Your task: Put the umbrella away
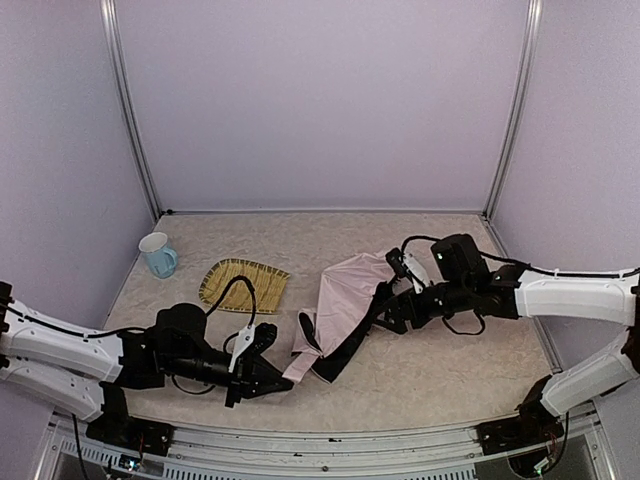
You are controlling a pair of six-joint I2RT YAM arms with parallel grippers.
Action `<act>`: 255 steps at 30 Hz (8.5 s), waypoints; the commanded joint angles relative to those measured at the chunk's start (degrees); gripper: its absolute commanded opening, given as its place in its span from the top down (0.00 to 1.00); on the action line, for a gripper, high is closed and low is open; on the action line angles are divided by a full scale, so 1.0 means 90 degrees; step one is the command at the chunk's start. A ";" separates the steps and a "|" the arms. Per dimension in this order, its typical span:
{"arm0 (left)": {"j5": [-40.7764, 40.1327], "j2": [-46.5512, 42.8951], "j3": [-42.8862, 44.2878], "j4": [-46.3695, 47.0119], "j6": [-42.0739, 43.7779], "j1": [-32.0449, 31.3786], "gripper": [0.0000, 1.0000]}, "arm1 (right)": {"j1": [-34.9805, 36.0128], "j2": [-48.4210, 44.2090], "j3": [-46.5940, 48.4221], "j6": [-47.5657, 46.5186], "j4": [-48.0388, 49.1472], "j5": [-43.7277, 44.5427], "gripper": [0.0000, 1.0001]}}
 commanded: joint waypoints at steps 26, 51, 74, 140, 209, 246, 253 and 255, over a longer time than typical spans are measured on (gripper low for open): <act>-0.1725 0.0906 0.2381 -0.2014 -0.0668 0.1213 0.17 | 0.0038 0.2183 0.1166 -0.0882 0.2243 -0.0994 1.00; -0.2135 0.2947 0.3001 -0.2906 -0.1186 0.1106 0.09 | -0.0031 0.2075 0.1534 -0.1175 0.1924 -0.0671 1.00; -0.3899 0.3820 0.3106 -0.2461 0.0638 0.0671 0.75 | -0.0626 0.1625 0.2065 -0.2422 0.0900 -0.3749 1.00; 0.2204 0.3598 0.3364 0.2283 -0.0457 0.1399 1.00 | -0.1535 0.2086 0.1937 -0.2810 -0.1309 -0.0517 0.36; -0.0811 0.4385 0.4577 -0.0728 0.5011 0.2132 0.01 | -0.1202 0.0494 0.3866 -0.1271 0.0286 -0.5412 1.00; -0.1267 0.7522 0.9103 -0.2257 0.1854 0.2948 0.26 | 0.0741 0.1453 -0.1639 0.0276 0.3203 -0.4128 1.00; -0.2745 0.6250 0.7488 -0.3044 0.2846 0.2904 0.01 | 0.0732 0.1291 -0.1149 0.0148 0.3328 -0.3898 1.00; -0.3858 0.6101 0.7161 -0.3271 0.3354 0.2781 0.01 | 0.0739 0.1250 -0.0986 0.0139 0.3302 -0.3891 1.00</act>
